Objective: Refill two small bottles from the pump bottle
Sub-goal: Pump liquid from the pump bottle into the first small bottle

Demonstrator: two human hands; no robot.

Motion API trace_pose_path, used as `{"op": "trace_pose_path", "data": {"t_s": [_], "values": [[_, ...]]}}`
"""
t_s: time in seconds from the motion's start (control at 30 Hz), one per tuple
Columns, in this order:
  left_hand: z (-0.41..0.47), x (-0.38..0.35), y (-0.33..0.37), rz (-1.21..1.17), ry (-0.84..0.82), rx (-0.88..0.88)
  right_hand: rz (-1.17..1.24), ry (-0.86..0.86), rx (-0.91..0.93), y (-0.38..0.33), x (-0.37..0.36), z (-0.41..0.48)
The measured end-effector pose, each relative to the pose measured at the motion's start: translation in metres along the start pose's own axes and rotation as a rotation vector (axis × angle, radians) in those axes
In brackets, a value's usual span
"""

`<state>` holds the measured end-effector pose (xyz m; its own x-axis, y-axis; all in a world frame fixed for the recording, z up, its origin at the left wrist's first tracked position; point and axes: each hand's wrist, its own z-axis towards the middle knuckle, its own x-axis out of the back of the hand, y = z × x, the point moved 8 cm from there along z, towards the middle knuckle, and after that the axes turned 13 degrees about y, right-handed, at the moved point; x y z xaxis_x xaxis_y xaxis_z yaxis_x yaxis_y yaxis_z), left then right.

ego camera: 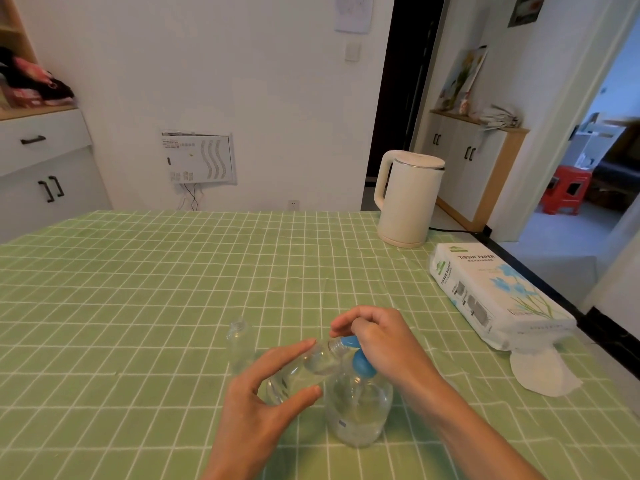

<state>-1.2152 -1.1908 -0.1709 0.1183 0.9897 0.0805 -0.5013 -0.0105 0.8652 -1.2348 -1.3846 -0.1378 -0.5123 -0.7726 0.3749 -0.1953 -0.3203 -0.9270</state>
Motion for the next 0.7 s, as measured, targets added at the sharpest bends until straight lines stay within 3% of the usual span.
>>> {"op": "trace_pose_path", "data": {"t_s": [0.7], "values": [[-0.001,-0.002,0.0,-0.018,-0.005,0.05,0.019,-0.006,-0.018,0.005,-0.005,0.0]]}}
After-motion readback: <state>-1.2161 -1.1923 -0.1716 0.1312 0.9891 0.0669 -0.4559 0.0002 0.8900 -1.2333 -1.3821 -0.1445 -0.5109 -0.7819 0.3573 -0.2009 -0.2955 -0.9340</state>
